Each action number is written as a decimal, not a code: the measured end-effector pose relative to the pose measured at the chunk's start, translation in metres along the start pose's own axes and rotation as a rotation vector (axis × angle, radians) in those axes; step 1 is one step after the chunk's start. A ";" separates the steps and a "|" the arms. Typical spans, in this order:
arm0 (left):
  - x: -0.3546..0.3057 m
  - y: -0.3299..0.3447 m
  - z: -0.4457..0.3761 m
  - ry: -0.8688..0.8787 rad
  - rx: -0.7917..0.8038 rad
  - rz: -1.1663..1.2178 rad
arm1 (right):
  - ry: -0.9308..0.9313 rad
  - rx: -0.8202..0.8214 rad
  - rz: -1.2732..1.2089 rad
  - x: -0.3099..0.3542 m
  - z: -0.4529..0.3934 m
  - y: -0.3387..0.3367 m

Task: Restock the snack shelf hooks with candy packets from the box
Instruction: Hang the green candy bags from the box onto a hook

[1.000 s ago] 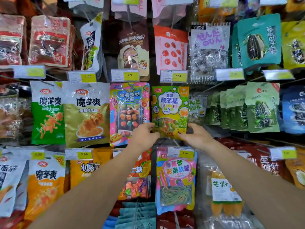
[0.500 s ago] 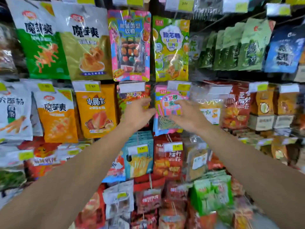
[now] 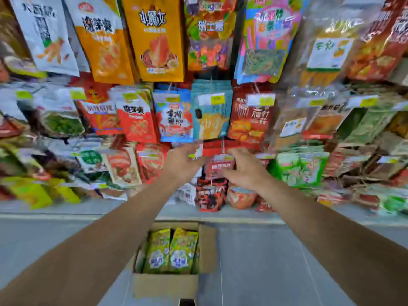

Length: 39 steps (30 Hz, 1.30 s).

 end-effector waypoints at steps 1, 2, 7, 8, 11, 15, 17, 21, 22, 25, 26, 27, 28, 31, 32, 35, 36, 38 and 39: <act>0.019 0.002 0.009 -0.036 0.005 0.008 | 0.014 0.040 0.014 -0.003 0.004 0.023; 0.036 0.003 0.018 -0.051 -0.002 0.003 | 0.027 0.073 0.025 -0.005 0.009 0.044; 0.124 0.009 0.059 -0.169 0.067 -0.041 | 0.083 0.281 0.043 -0.007 0.026 0.139; 0.148 0.009 0.064 -0.204 0.084 -0.032 | 0.097 0.328 0.037 -0.005 0.026 0.162; 0.211 0.004 0.075 -0.321 0.118 -0.010 | 0.165 0.424 0.032 0.001 0.024 0.218; 0.293 -0.008 0.077 -0.421 0.152 -0.018 | 0.272 0.514 0.032 0.009 0.011 0.289; 0.340 -0.013 0.072 -0.476 0.185 -0.012 | 0.336 0.555 0.023 0.011 -0.001 0.328; 0.416 -0.015 0.065 -0.560 0.250 -0.032 | 0.452 0.615 -0.021 0.009 -0.023 0.397; 0.433 -0.014 0.062 -0.578 0.254 -0.032 | 0.472 0.615 -0.026 0.007 -0.031 0.411; 0.476 -0.008 0.065 -0.644 0.242 0.007 | 0.526 0.639 -0.069 -0.003 -0.042 0.451; 0.495 -0.001 0.065 -0.676 0.247 0.009 | 0.565 0.660 -0.082 -0.011 -0.045 0.471; 0.508 0.004 0.064 -0.691 0.244 0.006 | 0.587 0.670 -0.095 -0.016 -0.050 0.486; 0.522 0.010 0.065 -0.704 0.243 0.006 | 0.607 0.699 -0.107 -0.021 -0.053 0.502; 0.568 0.035 0.069 -0.774 0.225 0.037 | 0.689 0.761 -0.158 -0.042 -0.065 0.556; 0.584 0.045 0.072 -0.803 0.209 0.054 | 0.718 0.781 -0.184 -0.049 -0.067 0.575; 0.637 0.075 0.080 -0.880 0.168 0.099 | 0.719 0.825 -0.180 -0.076 -0.078 0.636; 0.658 0.088 0.085 -0.906 0.164 0.107 | 0.715 0.840 -0.178 -0.086 -0.081 0.661; 0.694 0.109 0.093 -0.940 0.164 0.111 | 0.730 0.854 -0.170 -0.106 -0.087 0.701; 0.717 0.121 0.097 -0.960 0.165 0.113 | 0.743 0.865 -0.173 -0.116 -0.091 0.726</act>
Point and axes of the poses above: each hand's wrist, its own z-axis away from the middle knuckle, its own y-axis out of the palm, x = y × z, the point moved 7 cm from there along -z, towards the middle knuckle, and after that the axes turned 10 degrees about y, right-handed, at the moved point
